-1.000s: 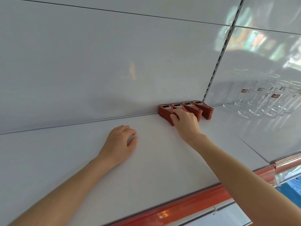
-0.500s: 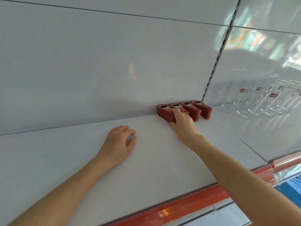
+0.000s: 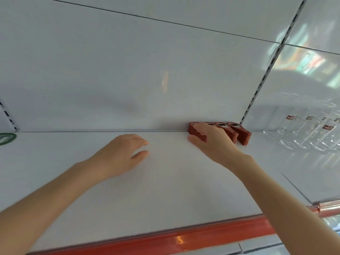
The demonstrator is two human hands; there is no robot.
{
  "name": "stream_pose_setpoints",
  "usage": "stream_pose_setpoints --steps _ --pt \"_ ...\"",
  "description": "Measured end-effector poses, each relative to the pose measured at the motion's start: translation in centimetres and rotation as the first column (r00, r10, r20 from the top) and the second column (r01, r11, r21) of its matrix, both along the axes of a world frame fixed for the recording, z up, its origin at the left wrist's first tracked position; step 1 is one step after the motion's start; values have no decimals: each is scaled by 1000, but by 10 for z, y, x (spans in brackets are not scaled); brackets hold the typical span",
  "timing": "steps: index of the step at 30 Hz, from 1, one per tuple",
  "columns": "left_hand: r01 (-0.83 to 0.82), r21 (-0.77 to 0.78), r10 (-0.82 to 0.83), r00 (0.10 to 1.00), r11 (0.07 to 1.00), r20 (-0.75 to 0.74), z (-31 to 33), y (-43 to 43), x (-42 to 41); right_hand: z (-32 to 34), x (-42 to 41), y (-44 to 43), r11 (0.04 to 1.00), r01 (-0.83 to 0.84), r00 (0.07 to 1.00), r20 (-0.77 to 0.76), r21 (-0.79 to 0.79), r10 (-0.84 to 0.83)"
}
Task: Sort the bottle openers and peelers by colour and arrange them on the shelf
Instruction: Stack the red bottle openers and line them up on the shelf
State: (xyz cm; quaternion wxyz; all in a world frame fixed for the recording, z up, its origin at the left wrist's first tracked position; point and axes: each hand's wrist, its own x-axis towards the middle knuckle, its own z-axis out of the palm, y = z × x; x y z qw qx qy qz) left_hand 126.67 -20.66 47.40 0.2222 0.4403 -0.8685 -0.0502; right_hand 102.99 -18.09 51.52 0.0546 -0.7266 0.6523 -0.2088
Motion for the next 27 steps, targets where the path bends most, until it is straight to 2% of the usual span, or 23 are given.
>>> stream_pose_setpoints --steps 6,10,15,21,27 --pt "-224 -113 227 974 968 14 16 41 92 -3 85 -24 960 -275 961 0 51 275" --pt "-442 -54 443 896 895 15 17 74 157 -3 165 -39 901 -432 901 -15 37 433" --pt "-556 -18 552 820 831 152 20 124 244 -6 273 -38 803 -595 802 -29 40 596" --pt "-721 -89 725 689 687 12 22 183 358 -9 424 -22 706 -707 707 1 47 708" --pt "-809 -11 809 587 587 11 16 214 451 -2 552 9 613 -790 613 -10 34 790"
